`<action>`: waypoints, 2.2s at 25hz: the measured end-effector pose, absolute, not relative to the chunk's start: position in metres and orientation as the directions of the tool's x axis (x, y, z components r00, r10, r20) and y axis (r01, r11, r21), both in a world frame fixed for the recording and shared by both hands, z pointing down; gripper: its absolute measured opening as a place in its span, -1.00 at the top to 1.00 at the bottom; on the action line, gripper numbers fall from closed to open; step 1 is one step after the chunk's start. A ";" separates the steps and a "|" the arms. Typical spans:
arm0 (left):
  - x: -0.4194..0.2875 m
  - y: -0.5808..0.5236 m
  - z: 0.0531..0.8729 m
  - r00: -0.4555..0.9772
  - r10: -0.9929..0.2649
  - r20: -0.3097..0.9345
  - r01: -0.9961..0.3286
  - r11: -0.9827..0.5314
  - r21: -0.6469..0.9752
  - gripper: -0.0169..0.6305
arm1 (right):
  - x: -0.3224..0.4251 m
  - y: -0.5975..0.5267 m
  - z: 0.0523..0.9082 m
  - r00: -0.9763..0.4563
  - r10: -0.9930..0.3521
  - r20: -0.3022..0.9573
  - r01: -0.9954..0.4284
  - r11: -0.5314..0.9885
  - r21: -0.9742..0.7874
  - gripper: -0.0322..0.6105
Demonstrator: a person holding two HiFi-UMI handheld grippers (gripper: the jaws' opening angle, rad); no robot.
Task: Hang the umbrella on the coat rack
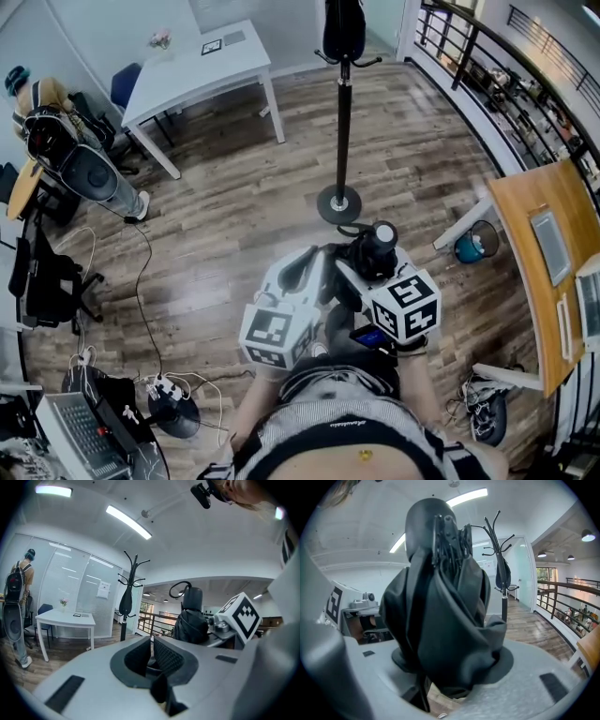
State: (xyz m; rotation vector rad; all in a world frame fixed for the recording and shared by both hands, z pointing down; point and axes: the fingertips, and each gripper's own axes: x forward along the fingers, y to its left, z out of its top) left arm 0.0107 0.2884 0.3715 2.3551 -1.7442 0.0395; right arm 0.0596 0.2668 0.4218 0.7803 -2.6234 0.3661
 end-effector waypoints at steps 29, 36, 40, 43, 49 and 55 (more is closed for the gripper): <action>0.000 0.100 0.362 0.254 -0.959 0.130 -0.964 -0.239 0.117 0.89 | 0.045 0.079 0.419 -0.797 -0.414 0.439 -0.524 0.836 -0.163 0.08; 0.010 0.070 0.363 0.244 -0.963 0.119 -0.966 -0.229 0.121 0.89 | 0.058 0.047 0.421 -0.794 -0.411 0.448 -0.517 0.845 -0.140 0.08; 0.017 0.062 0.367 0.252 -0.960 0.125 -0.964 -0.237 0.124 0.89 | 0.062 0.037 0.420 -0.795 -0.409 0.448 -0.513 0.848 -0.136 0.08; 0.020 0.057 0.368 0.254 -0.960 0.120 -0.962 -0.238 0.130 0.89 | 0.065 0.033 0.419 -0.799 -0.409 0.440 -0.510 0.849 -0.138 0.08; 0.017 0.055 0.369 0.238 -0.963 0.129 -0.968 -0.225 0.109 0.89 | 0.067 0.029 0.421 -0.794 -0.405 0.453 -0.511 0.849 -0.138 0.08; 0.014 0.036 0.367 0.260 -0.956 0.137 -0.962 -0.244 0.126 0.89 | 0.063 0.016 0.424 -0.792 -0.414 0.449 -0.526 0.836 -0.155 0.08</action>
